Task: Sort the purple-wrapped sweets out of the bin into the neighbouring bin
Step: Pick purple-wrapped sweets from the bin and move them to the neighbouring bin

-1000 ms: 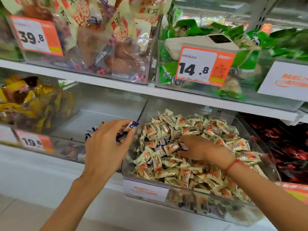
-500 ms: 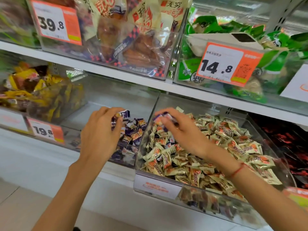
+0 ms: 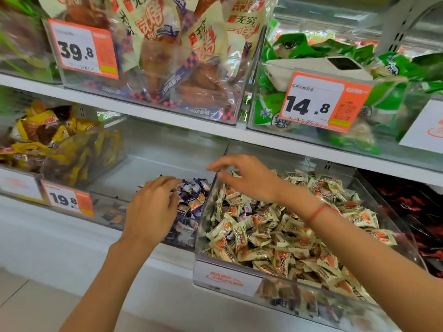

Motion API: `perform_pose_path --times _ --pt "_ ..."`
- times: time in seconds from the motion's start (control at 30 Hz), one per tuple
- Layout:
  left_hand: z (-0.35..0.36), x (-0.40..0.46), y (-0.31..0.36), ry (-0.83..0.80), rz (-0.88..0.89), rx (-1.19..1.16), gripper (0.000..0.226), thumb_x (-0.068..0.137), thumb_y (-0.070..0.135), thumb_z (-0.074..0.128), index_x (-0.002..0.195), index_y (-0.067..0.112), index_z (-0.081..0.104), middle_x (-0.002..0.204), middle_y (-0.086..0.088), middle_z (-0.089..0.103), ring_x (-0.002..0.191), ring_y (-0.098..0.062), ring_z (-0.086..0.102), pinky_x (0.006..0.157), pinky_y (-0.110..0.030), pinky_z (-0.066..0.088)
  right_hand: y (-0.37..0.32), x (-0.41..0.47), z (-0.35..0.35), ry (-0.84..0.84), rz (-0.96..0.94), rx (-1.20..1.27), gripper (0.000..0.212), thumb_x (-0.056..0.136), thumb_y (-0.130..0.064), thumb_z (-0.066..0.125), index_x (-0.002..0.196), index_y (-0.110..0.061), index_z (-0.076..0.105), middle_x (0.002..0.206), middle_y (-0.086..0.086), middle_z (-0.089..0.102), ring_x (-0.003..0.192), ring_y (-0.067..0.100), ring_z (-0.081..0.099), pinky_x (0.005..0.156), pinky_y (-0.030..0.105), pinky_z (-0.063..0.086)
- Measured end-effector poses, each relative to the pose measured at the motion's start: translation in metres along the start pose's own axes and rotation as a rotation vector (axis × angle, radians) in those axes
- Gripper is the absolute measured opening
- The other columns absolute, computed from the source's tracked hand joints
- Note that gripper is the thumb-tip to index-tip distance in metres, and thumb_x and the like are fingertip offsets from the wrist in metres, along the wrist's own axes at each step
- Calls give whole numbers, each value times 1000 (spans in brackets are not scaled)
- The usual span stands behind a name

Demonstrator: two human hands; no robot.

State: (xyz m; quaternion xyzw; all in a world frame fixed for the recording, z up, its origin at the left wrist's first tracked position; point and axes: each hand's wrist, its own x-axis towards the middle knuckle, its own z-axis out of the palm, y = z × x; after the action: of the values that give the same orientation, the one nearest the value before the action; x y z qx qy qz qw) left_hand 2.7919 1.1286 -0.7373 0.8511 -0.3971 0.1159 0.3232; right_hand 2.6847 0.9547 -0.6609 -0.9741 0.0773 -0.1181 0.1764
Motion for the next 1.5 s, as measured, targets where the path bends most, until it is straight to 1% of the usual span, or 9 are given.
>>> perform_pose_path --times 0.17,0.27,0.43,0.63,0.73,1.0,1.13,1.4,1.5 --pt "-19 -10 56 201 173 -269 26 91 12 57 112 25 65 106 14 62 93 -2 56 78 -14 40 48 -55 7 78 154 -57 17 92 -15 60 104 -25 67 96 -12 67 86 6 63 82 32 55" --pt "-9 -15 85 60 300 -349 26 92 14 57 108 33 65 100 24 61 81 12 54 72 -5 41 65 -60 30 -163 263 -108 18 89 -33 64 105 -25 67 106 -7 68 93 9 61 91 35 51" --pt "28 -14 103 -162 284 -361 31 94 12 55 113 36 62 107 23 62 92 7 58 77 -10 48 69 -48 49 -171 273 -257 23 88 -33 63 109 -22 63 114 3 62 107 23 54 91 37 48" --pt "65 -9 95 -383 144 -263 33 98 28 49 131 28 51 115 4 66 92 -12 65 85 -39 53 75 -93 10 21 306 245 12 85 -24 72 94 -17 76 95 2 70 83 17 62 76 32 50" --pt "69 -11 107 -353 115 -445 35 96 40 47 127 26 57 107 11 68 92 -4 64 84 -35 54 62 -111 -7 186 393 660 14 87 -19 67 99 -18 75 90 16 71 66 21 55 58 23 46" --pt "31 -13 122 -83 113 -700 24 88 36 60 111 36 64 99 23 67 93 10 61 83 -18 52 36 -100 -26 230 381 1019 33 70 -25 75 100 -10 72 93 6 75 87 15 70 76 20 54" --pt "3 -16 99 110 90 -591 18 79 47 58 93 56 52 86 38 57 86 17 58 68 -5 47 33 -91 -28 169 330 802 21 86 -22 66 106 -18 71 95 -2 75 86 11 69 79 22 56" --pt "-11 -19 63 325 -20 -574 15 76 48 58 91 47 58 86 26 65 80 4 63 72 -35 56 41 -48 26 -55 257 170 33 92 -30 62 125 -26 60 134 -5 55 111 8 55 97 25 44" --pt "-11 -21 57 308 -38 -567 12 79 46 61 91 48 59 86 27 65 80 3 63 72 -37 56 30 -43 44 -117 196 71 35 87 -46 64 118 -29 60 112 -12 55 105 10 52 91 32 45"
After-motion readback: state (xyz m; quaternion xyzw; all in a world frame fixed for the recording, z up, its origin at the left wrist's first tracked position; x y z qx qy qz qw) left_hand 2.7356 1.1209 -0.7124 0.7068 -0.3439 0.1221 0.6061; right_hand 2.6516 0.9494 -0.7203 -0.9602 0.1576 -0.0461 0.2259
